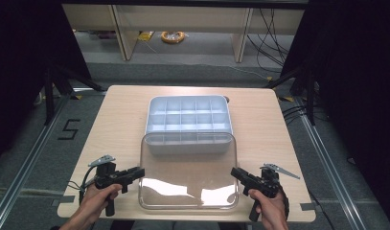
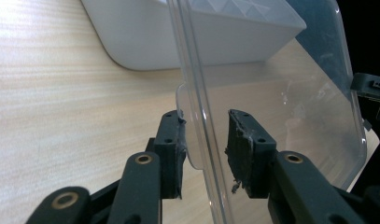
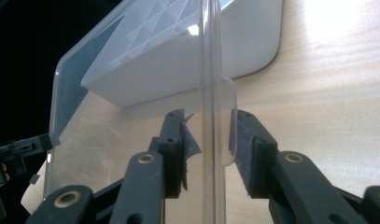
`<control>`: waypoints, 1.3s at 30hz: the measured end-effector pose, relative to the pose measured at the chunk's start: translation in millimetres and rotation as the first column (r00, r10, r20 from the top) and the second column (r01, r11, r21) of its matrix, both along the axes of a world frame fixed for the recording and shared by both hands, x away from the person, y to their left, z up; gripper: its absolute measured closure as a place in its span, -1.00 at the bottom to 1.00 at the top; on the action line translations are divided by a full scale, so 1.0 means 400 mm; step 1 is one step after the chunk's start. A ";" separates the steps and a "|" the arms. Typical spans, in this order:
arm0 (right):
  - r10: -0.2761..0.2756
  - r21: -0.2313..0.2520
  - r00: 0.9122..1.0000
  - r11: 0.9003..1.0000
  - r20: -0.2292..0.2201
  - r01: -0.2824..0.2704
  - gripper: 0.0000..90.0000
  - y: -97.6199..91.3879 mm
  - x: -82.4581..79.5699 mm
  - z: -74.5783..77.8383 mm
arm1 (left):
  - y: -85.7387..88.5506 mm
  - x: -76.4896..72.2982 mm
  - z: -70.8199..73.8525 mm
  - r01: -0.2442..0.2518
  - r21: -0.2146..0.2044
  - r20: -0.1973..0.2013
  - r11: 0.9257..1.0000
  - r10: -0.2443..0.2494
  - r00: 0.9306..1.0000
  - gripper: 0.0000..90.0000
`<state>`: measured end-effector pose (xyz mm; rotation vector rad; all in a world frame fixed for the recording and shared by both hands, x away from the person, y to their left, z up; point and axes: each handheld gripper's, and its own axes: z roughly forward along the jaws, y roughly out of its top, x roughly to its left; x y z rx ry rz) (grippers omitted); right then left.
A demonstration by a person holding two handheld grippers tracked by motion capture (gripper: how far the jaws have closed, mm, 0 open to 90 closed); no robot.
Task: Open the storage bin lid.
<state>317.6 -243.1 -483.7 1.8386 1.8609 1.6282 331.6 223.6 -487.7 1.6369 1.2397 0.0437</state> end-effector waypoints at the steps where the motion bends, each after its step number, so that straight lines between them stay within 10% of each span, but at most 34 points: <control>1: 0.008 0.011 1.000 1.000 0.005 -0.008 0.48 -0.001 -0.002 -0.003 | -0.001 -0.003 -0.002 0.000 0.000 -0.003 1.000 0.000 1.000 0.45; 25: 0.015 0.000 0.998 1.000 -0.066 -0.015 0.44 0.003 -0.054 -0.033 | -0.004 -0.045 -0.035 0.049 0.035 -0.035 0.998 -0.048 0.998 0.43; 26: 0.035 -0.046 0.999 0.998 -0.010 -0.035 0.43 -0.008 -0.047 -0.043 | -0.005 -0.047 -0.036 0.050 0.038 -0.040 0.998 -0.049 0.998 0.43; 39: 0.011 -0.033 0.995 0.999 -0.095 -0.014 0.40 0.001 -0.057 -0.047 | -0.011 -0.053 -0.048 0.070 0.055 -0.058 0.996 -0.067 0.996 0.41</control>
